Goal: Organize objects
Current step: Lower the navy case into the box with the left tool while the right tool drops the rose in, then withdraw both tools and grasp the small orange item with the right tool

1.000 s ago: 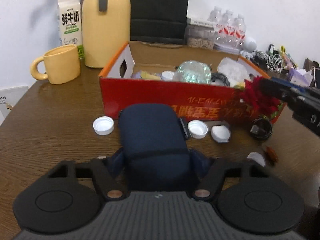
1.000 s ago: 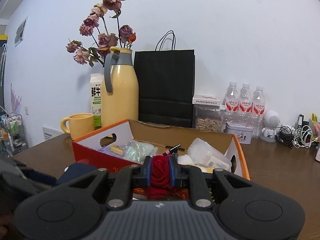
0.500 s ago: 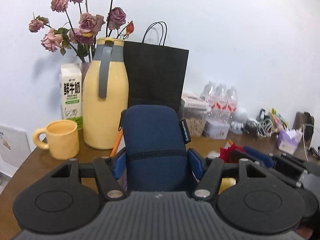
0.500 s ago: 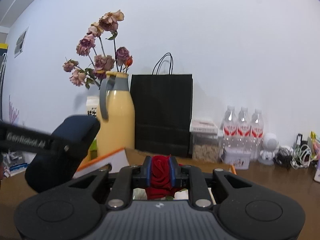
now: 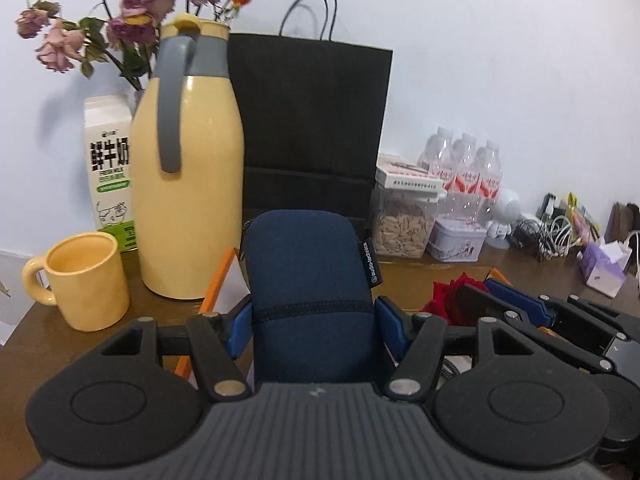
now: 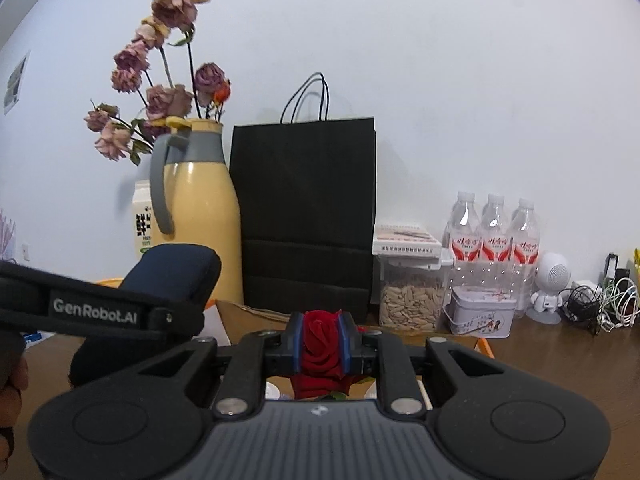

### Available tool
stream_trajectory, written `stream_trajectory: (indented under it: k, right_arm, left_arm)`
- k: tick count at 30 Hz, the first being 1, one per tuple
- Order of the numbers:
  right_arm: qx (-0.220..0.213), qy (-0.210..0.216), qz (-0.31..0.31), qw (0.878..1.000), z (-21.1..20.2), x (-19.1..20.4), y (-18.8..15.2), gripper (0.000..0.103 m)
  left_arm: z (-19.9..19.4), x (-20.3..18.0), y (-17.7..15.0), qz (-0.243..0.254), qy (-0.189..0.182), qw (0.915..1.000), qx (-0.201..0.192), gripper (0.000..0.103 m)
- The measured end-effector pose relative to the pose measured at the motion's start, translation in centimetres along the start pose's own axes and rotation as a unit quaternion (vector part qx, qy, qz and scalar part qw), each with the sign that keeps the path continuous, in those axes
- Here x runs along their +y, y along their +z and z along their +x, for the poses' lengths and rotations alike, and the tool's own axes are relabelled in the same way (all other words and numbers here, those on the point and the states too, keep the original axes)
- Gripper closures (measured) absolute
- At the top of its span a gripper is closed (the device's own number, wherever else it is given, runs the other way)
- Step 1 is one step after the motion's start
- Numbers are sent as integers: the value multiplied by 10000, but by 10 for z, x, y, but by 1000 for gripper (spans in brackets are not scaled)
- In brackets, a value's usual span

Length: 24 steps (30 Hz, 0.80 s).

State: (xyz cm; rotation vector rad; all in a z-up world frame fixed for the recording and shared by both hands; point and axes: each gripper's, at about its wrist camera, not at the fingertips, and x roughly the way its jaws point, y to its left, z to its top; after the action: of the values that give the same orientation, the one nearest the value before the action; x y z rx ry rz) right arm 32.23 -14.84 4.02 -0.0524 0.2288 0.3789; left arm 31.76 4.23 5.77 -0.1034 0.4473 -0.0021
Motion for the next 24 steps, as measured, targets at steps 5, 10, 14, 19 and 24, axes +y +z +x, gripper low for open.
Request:
stream_trajectory:
  k: [5,10,14,19,24]
  right_arm:
    - [145,32,7,9999,5,-2,-7,86]
    - [345,-28,-9,9994,7,-3,-12,80]
    - [395,-120,170,9990,3,-10,-15,40]
    - [361,-157,223,9990,-2,-12,-15,0]
    - [393,-143,216,9989,-5,-12,-14,0]
  left_arm:
    - [13,-1,-3,125,-31,9998,146,38]
    - [11,-3,-7,220,144,9996,-63,7]
    - [3,-2,-6,95,145,9991,-389,0]
    - [4,0,-6,-9,178,9991,-377,0]
    - [1,1,-5,-98,167,9988,-453,0]
